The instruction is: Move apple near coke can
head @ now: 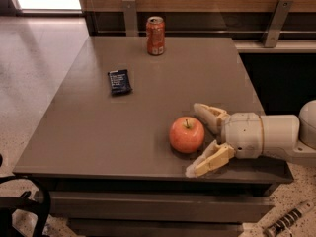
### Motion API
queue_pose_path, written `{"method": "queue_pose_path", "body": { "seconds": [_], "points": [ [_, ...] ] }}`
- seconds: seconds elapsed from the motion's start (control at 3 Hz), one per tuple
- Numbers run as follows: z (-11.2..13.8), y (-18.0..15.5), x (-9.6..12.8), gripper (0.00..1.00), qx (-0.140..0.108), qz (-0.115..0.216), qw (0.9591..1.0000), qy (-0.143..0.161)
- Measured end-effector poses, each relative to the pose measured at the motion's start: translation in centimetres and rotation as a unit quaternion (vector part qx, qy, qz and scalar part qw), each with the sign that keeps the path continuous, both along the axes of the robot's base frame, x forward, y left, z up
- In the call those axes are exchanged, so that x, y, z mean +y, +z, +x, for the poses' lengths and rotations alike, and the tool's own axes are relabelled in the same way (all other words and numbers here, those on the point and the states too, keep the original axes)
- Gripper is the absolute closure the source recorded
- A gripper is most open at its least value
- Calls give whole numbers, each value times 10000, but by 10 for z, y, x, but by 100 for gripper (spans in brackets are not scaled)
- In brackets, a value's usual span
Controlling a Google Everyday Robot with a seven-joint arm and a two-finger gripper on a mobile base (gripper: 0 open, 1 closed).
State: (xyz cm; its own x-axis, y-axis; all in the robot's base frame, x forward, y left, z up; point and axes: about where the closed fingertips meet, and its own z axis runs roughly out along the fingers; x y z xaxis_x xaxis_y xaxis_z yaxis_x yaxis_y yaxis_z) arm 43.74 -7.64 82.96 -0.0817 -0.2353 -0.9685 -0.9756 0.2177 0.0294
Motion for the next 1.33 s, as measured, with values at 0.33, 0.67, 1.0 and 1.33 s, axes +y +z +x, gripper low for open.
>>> {"method": "queue_pose_path", "body": {
  "seconds": [0.33, 0.67, 1.0, 1.33],
  "points": [
    [-2, 9, 11, 16, -181, 61, 9997, 118],
    [-3, 10, 14, 47, -193, 57, 9997, 149],
    [-3, 11, 17, 80, -201, 53, 9996, 175],
    [-2, 15, 17, 100, -217, 30, 9996, 172]
  ]
}}
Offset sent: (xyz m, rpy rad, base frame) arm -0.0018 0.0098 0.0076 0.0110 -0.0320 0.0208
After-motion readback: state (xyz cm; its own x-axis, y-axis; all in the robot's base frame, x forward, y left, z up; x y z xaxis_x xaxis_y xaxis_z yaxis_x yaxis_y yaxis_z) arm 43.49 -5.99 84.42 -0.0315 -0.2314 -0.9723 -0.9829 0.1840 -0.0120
